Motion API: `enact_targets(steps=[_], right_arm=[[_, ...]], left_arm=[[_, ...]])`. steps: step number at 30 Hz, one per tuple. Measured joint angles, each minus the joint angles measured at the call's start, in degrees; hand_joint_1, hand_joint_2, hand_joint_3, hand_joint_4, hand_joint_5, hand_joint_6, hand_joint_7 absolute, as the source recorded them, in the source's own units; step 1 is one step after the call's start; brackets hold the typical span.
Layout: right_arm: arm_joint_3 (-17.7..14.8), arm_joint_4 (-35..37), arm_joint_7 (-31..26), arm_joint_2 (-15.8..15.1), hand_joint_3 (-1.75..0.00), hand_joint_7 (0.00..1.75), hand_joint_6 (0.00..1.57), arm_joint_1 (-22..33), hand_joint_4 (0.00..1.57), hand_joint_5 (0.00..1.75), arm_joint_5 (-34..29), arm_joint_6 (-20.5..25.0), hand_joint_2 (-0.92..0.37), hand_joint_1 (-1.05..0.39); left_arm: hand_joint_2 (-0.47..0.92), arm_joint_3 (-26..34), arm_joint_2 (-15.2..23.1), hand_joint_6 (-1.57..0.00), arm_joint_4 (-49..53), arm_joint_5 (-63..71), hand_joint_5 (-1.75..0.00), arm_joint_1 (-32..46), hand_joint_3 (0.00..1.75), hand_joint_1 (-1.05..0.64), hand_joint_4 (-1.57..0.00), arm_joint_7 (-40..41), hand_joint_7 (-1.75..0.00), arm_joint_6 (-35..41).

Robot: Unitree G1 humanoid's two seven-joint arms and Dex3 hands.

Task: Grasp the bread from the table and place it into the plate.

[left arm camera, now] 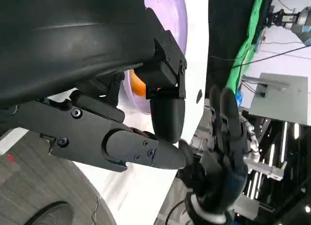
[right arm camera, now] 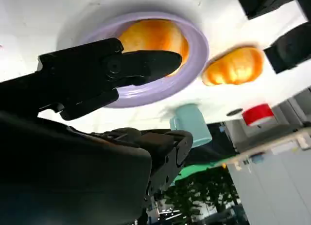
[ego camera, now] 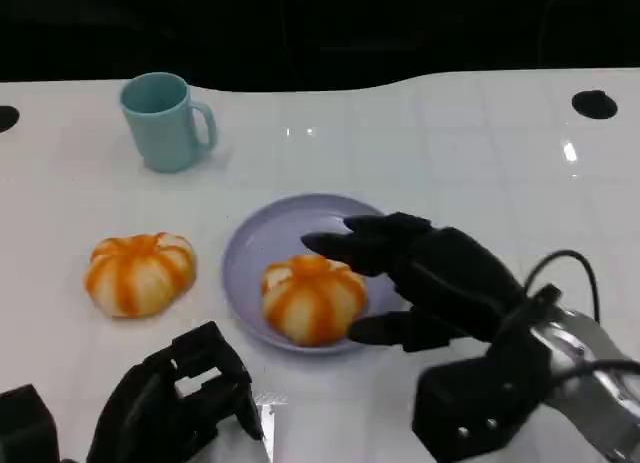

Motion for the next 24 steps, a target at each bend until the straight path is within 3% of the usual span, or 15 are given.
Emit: enact_targets(steps=[10,16,21,22,24], right_arm=[[-6.10,-10.47,8.20,-4.16,-0.30,0.05,0.36,12.84,0.29,0.26,15.86,-5.22,-0.92,-0.55],[-9.50,-11.71,9.63,-4.55,-0.27,0.17,0.61,17.65,0.53,0.44,22.05,-11.27,-0.92,-0.45],[-12.40,-10.02,9.99,-4.08,-0.33,0.36,0.86,20.21,0.72,0.84,27.14,-16.98,-0.91,-0.36],[-12.85,-9.46,10.08,-3.85,-0.41,0.45,0.86,20.67,0.71,0.97,27.90,-17.77,-0.88,-0.32],[-13.54,-9.03,10.12,-3.45,-0.79,0.71,0.82,21.65,0.70,1.23,28.94,-19.05,-0.70,-0.27]], left_arm=[[0.92,-0.11,-0.10,-0.68,0.00,-0.01,-1.74,-0.11,0.10,-0.62,-0.69,0.00,-1.36,0.02],[0.92,-0.10,-0.18,-0.69,0.02,-0.06,-1.75,-0.10,0.08,-0.62,-0.69,0.00,-1.36,0.03],[0.92,-0.12,-0.23,-0.68,-0.01,-0.21,-1.75,-0.07,0.07,-0.62,-0.68,-0.01,-1.38,0.05],[0.92,-0.12,-0.25,-0.68,-0.01,-0.24,-1.75,-0.06,0.07,-0.63,-0.68,-0.01,-1.38,0.05],[0.92,-0.14,-0.29,-0.68,-0.03,-0.30,-1.75,-0.04,0.07,-0.63,-0.68,-0.01,-1.38,0.05]])
